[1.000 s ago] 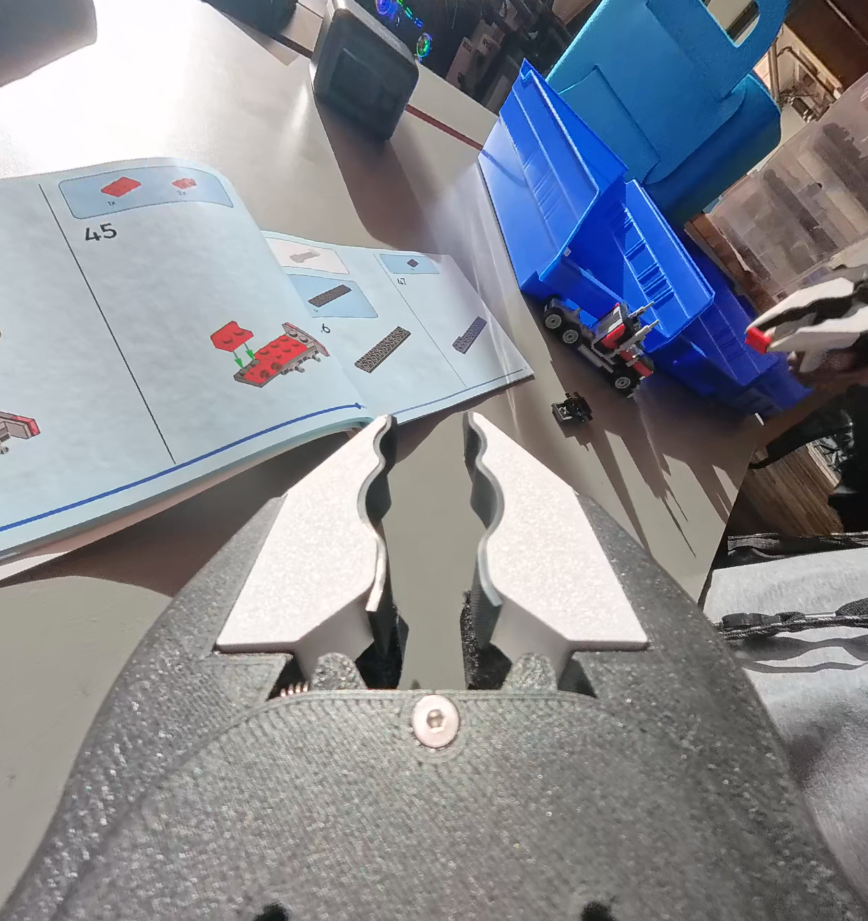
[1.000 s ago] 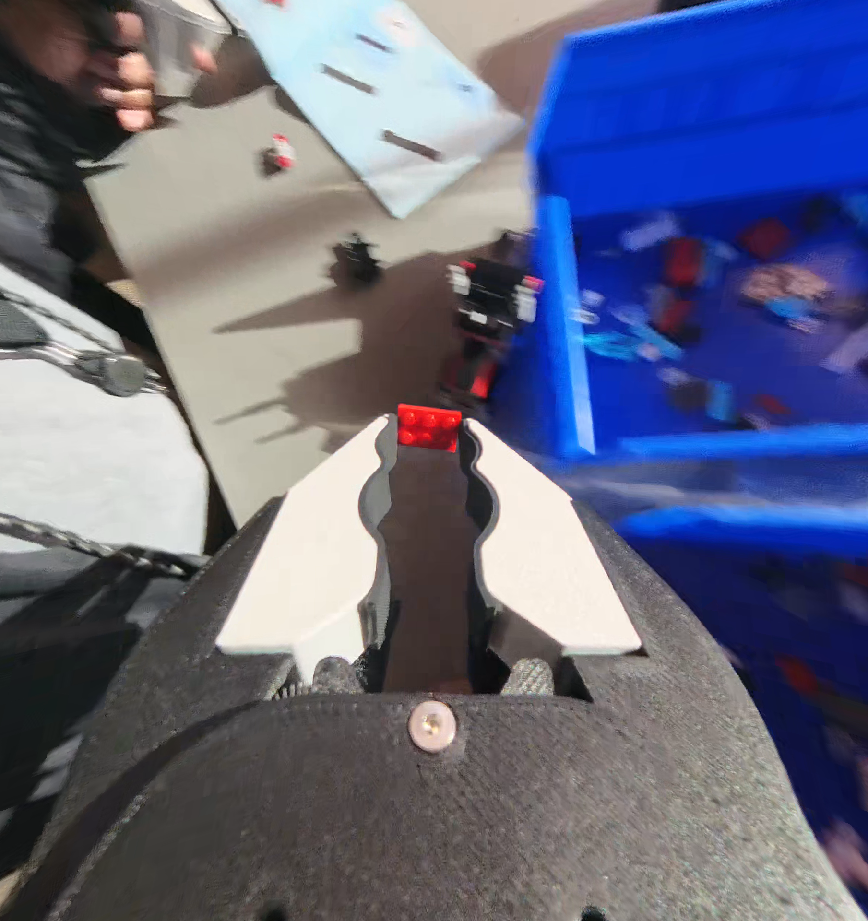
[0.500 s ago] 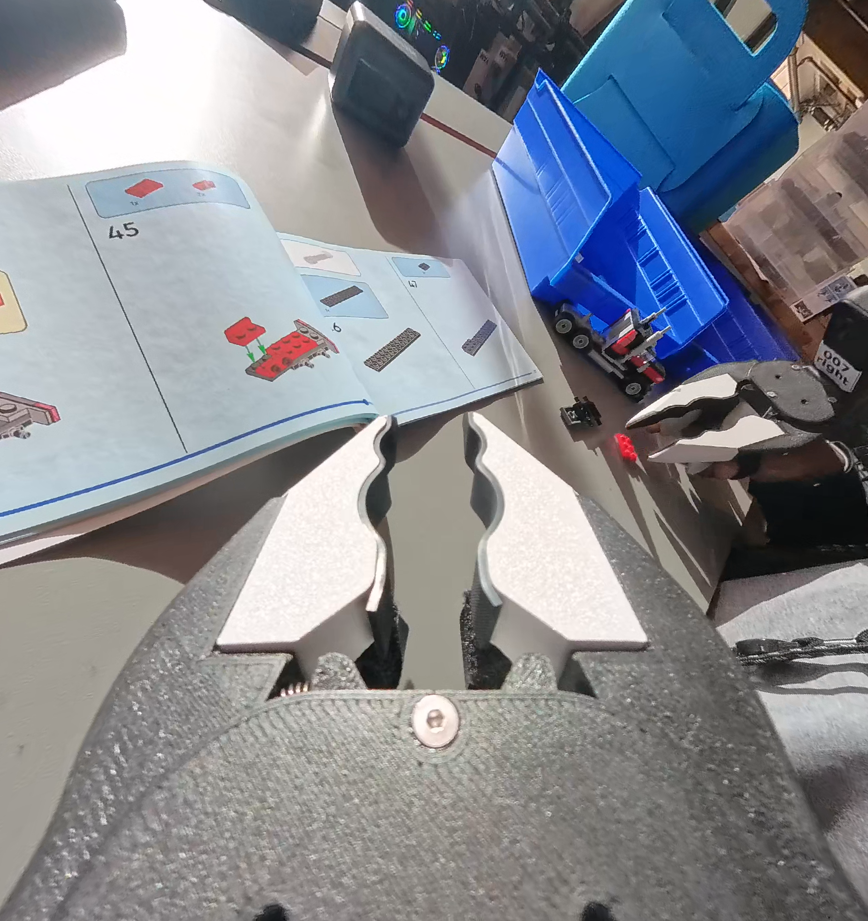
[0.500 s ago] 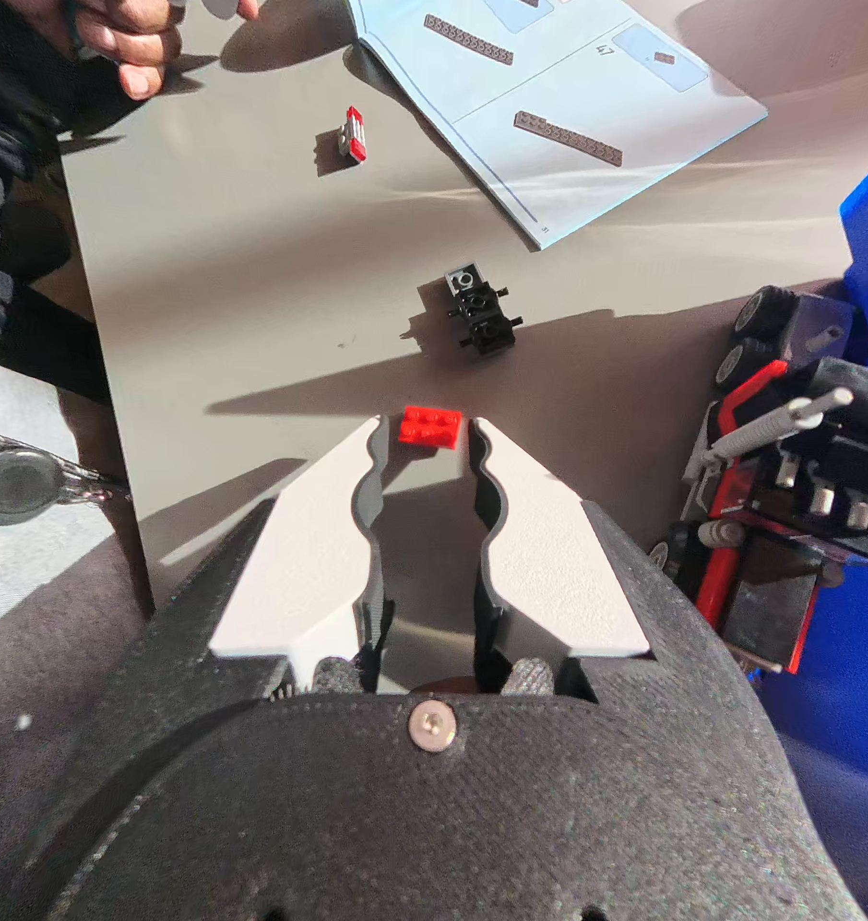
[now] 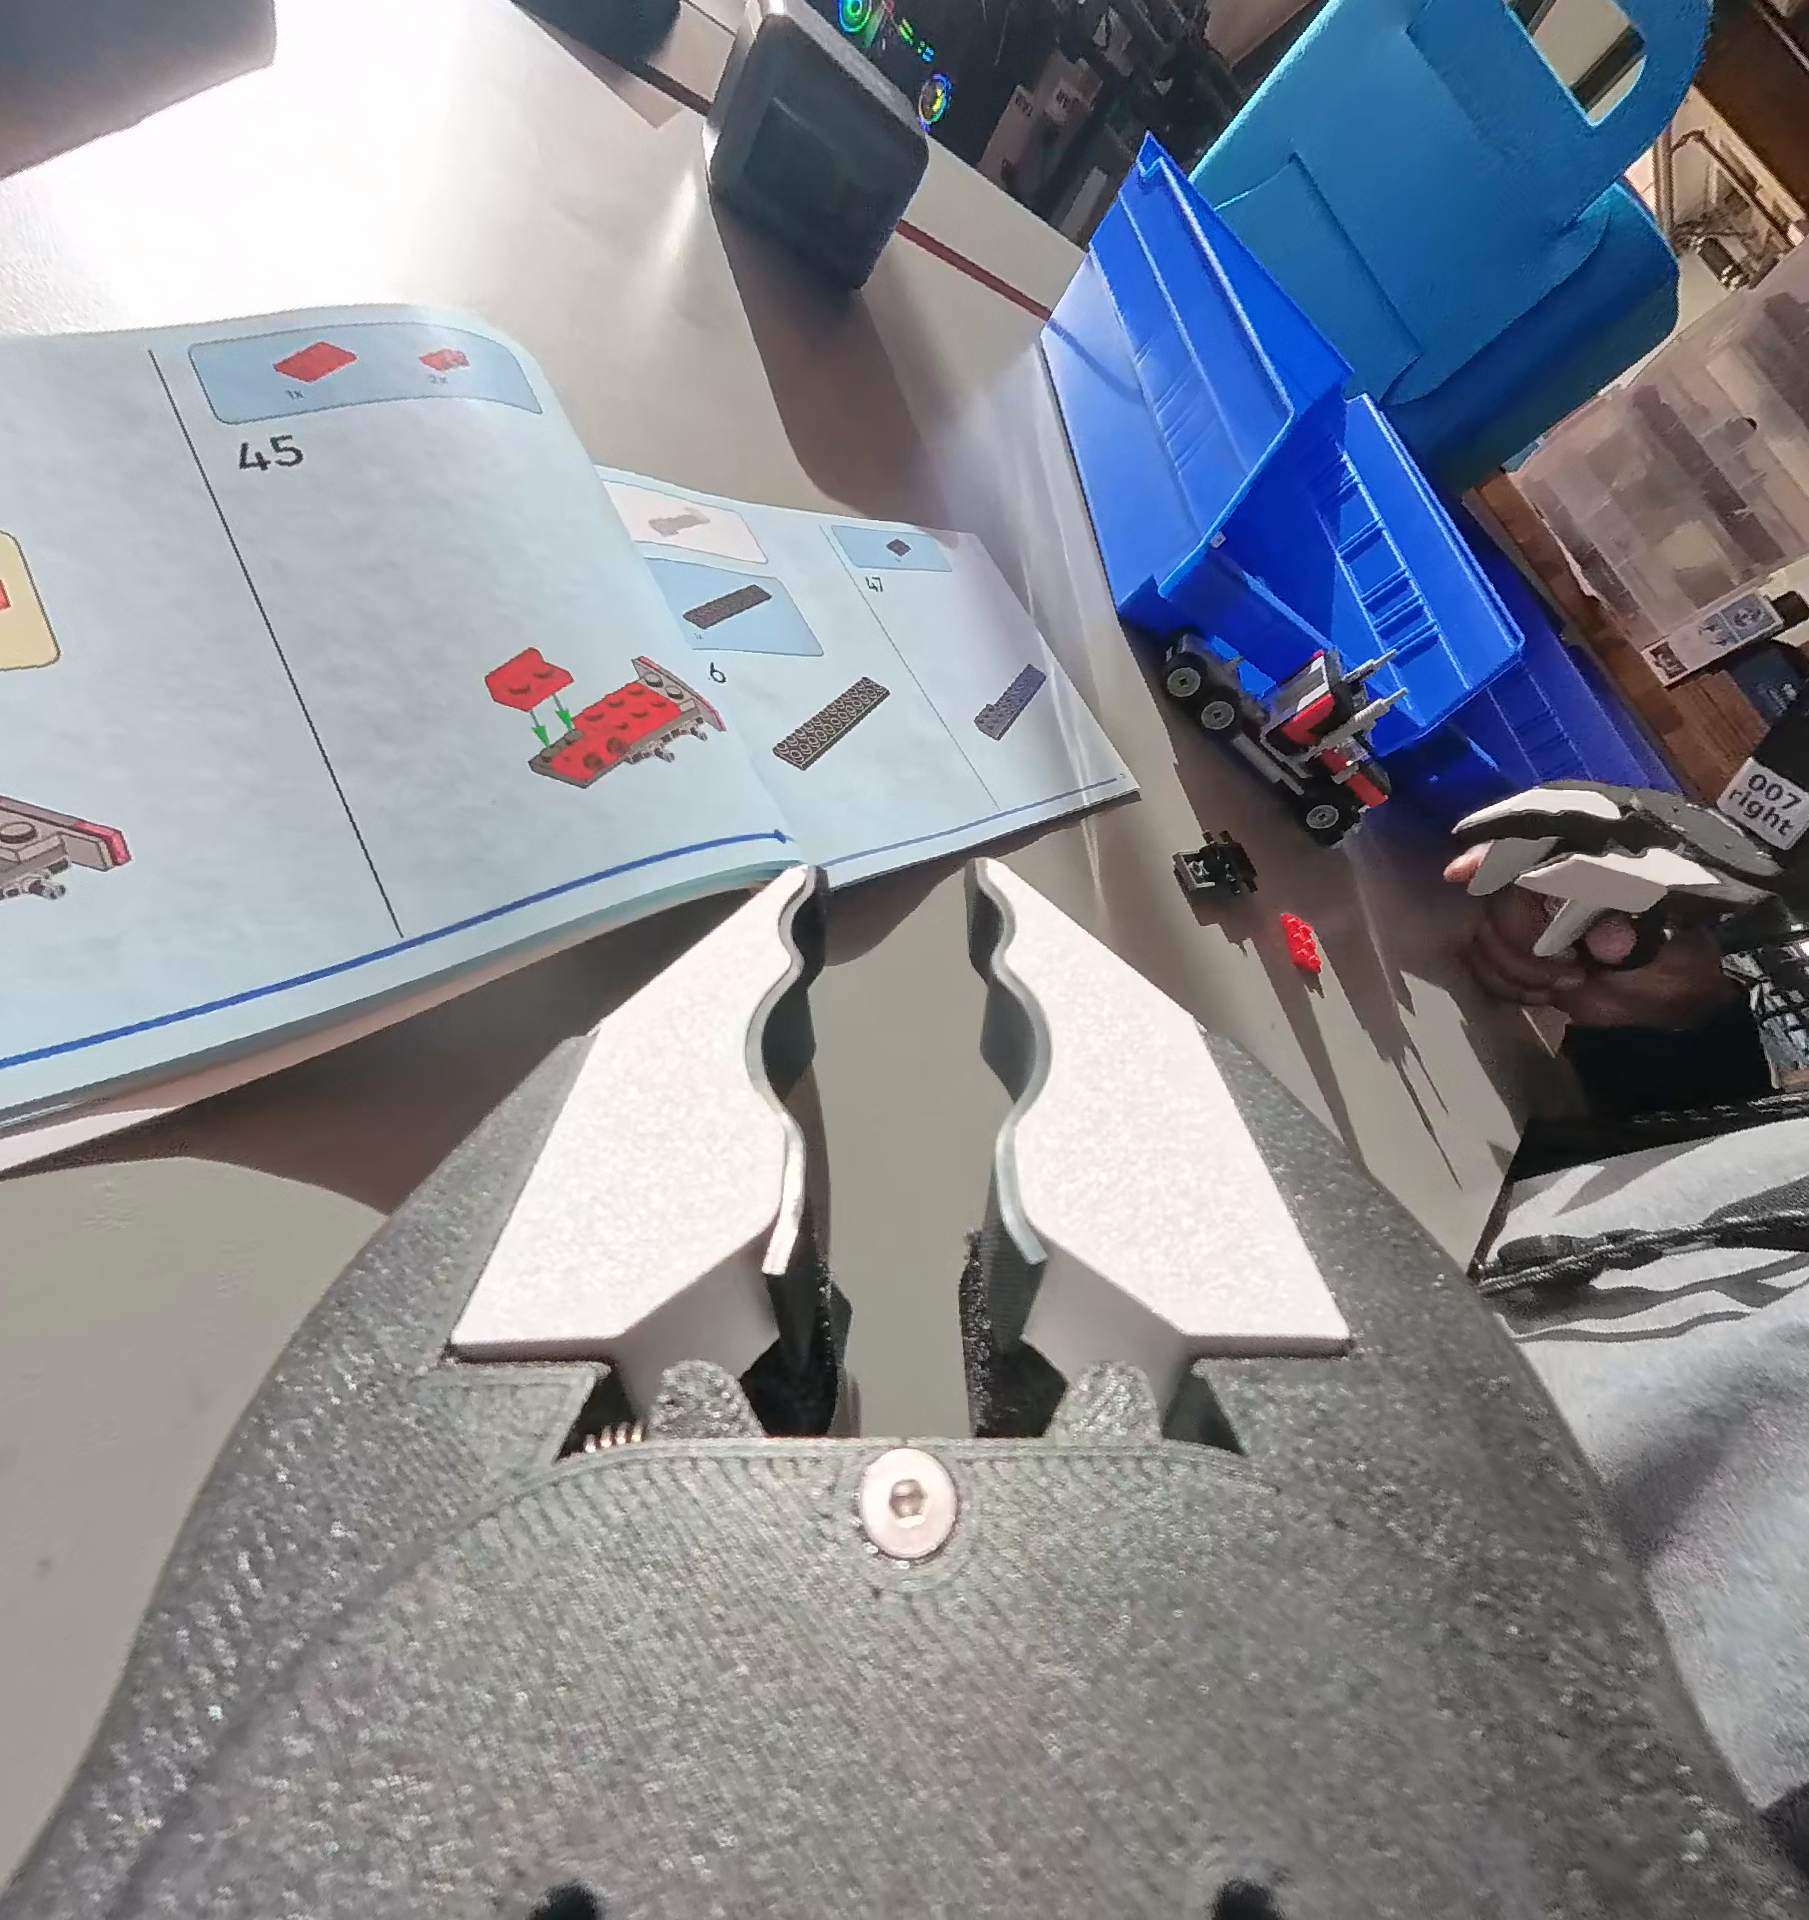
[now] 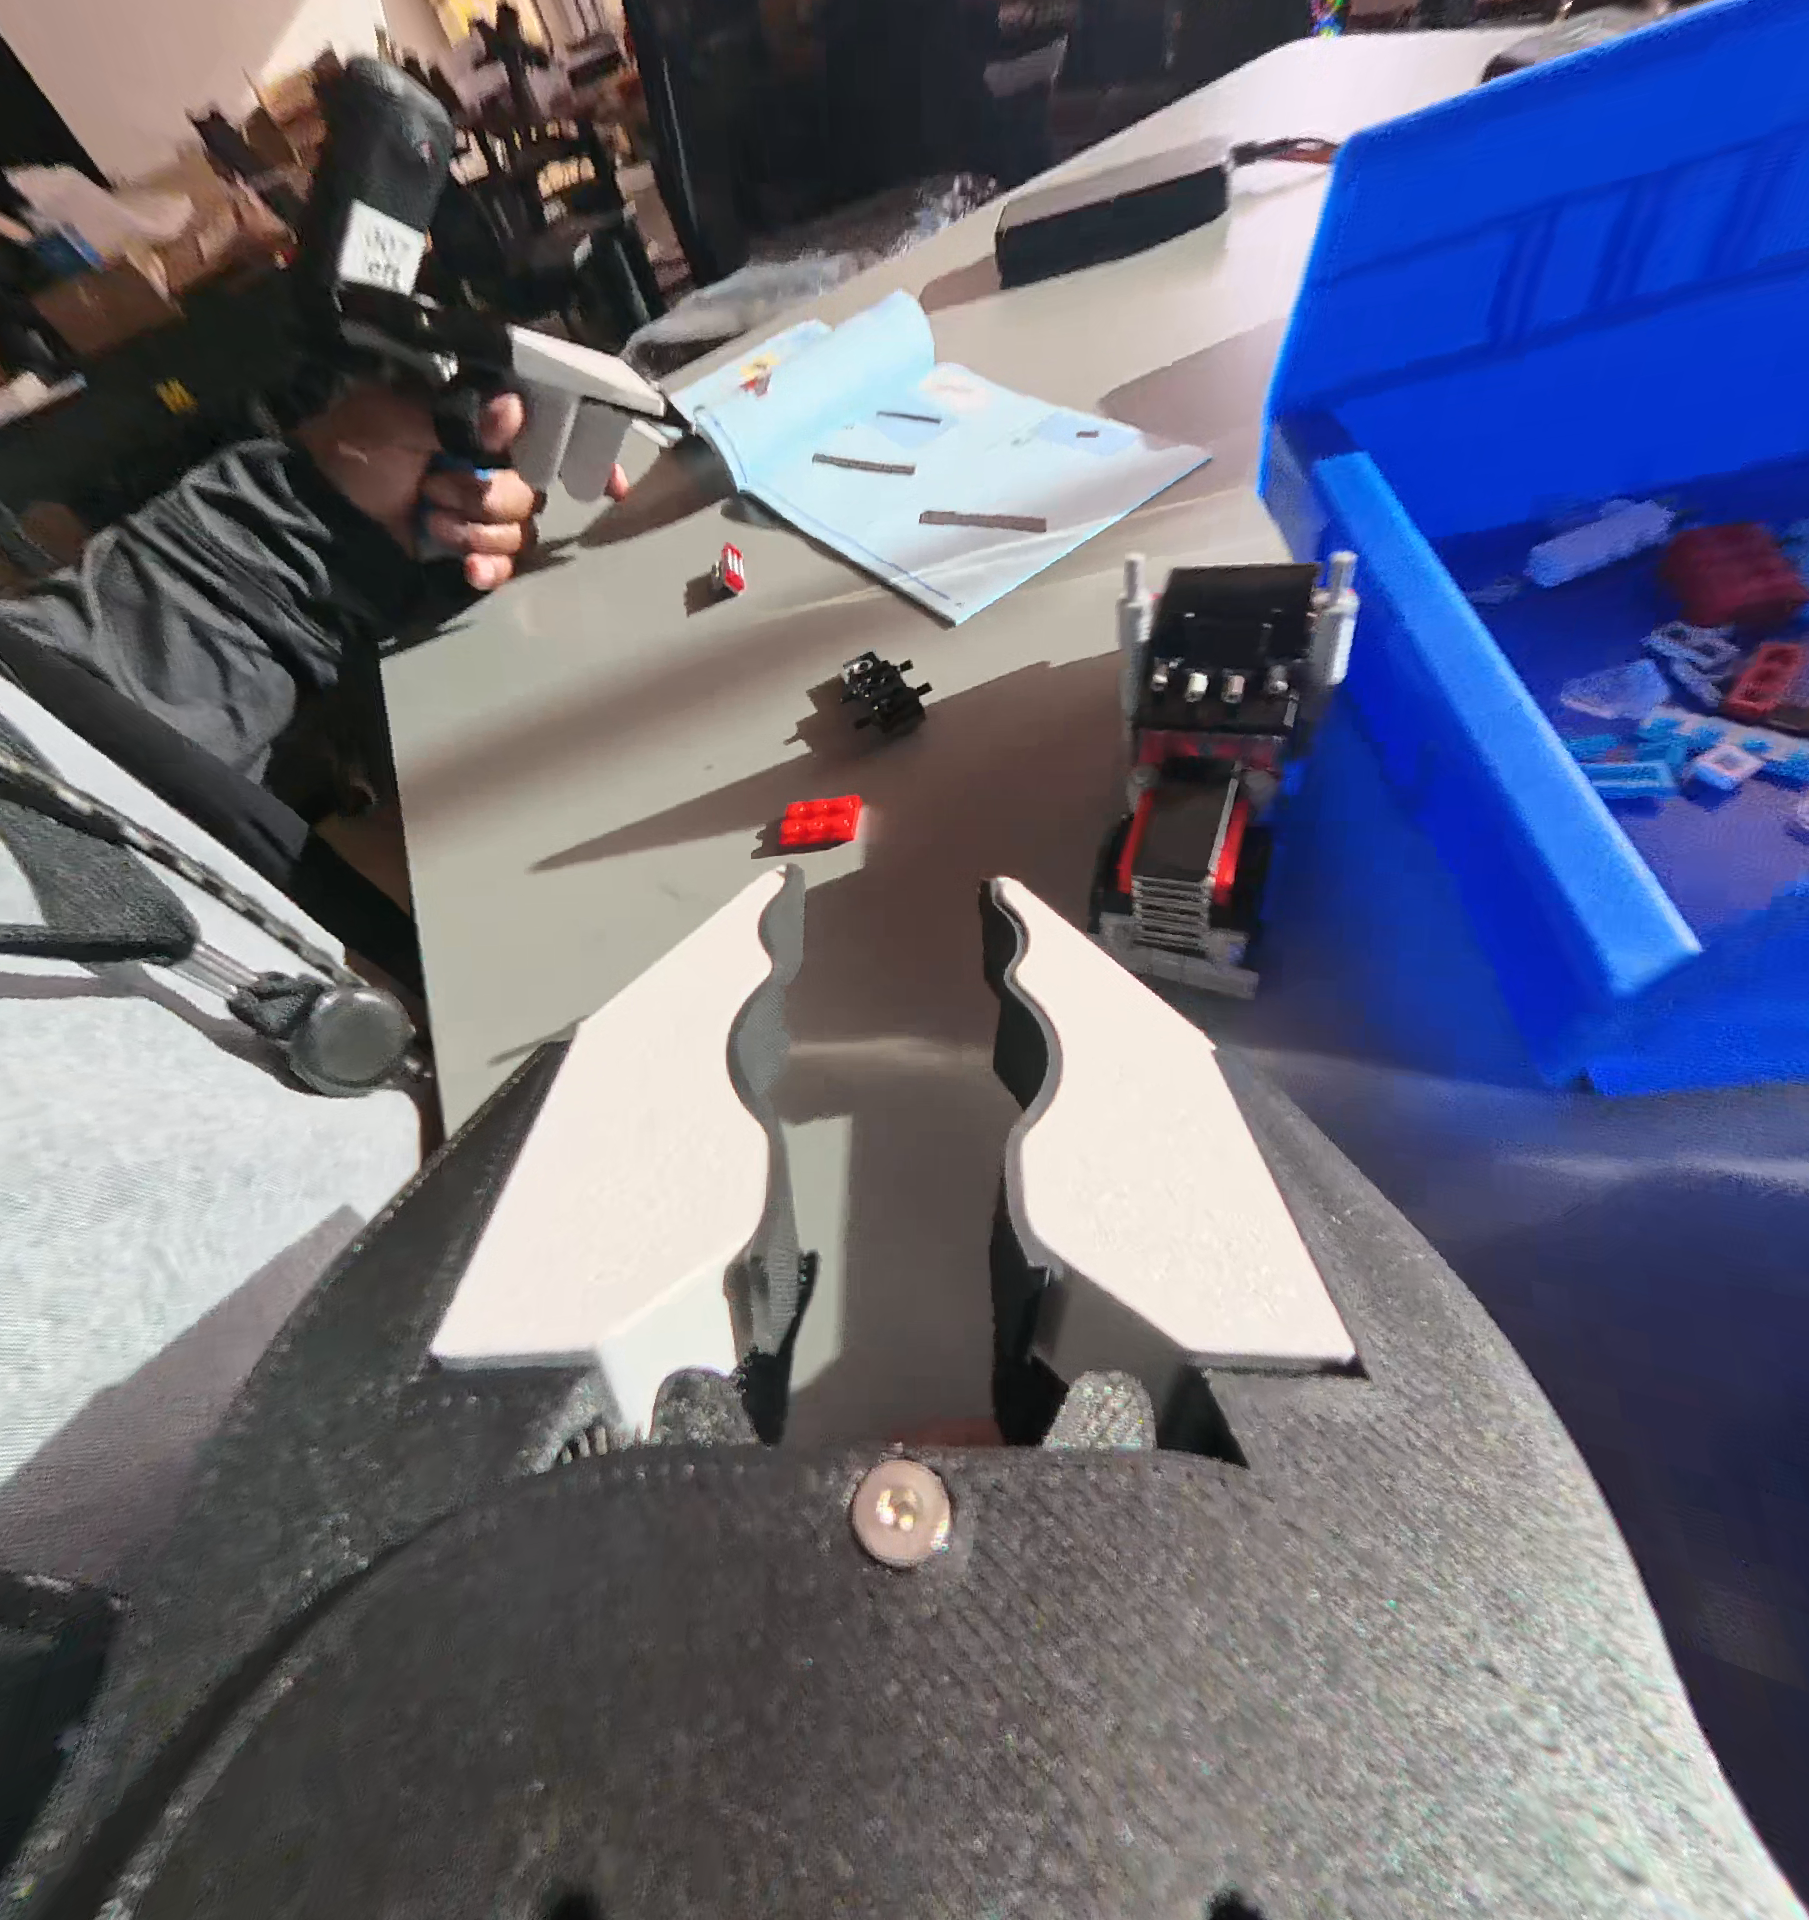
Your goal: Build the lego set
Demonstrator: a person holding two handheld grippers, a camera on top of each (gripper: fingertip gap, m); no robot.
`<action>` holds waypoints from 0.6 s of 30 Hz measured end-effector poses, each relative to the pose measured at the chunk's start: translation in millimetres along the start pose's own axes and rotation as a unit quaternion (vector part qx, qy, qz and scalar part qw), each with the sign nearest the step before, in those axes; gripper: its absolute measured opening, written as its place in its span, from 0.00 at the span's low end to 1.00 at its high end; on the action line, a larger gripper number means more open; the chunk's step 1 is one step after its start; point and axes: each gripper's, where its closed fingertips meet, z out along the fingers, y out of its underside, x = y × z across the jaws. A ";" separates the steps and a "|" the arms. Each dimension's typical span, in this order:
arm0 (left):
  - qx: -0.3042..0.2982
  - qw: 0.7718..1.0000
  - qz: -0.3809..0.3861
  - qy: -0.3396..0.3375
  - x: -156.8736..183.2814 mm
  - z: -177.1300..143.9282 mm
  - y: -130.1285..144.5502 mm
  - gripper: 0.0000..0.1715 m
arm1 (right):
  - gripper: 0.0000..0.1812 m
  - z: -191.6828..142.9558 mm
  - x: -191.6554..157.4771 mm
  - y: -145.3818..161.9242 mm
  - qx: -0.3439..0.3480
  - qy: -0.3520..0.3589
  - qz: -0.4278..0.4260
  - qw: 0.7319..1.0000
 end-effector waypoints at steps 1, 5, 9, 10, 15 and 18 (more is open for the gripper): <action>-0.002 1.000 -0.001 -0.001 -0.7 0.6 0.2 0.16 | 0.20 -6.3 3.0 -1.5 0.011 0.002 0.007 1.000; -0.004 1.000 -0.002 -0.009 -2.8 1.8 0.5 0.16 | 0.20 -28.2 12.3 -5.8 0.046 0.006 0.025 0.999; -0.001 1.000 0.000 -0.013 -3.3 1.2 -0.4 0.16 | 0.19 -41.9 18.2 -8.9 0.067 0.006 0.033 0.997; 0.000 1.000 0.000 -0.015 -3.7 1.3 -0.6 0.16 | 0.20 -45.4 19.5 -8.2 0.061 0.011 0.025 0.998; 0.000 1.000 -0.003 -0.017 -5.0 1.6 -0.6 0.16 | 0.20 -103.4 35.8 -36.3 -0.006 0.064 -0.091 0.994; 0.001 1.000 -0.006 -0.010 -3.8 1.2 -0.9 0.16 | 0.18 -156.8 81.0 -59.4 -0.101 0.130 -0.206 0.965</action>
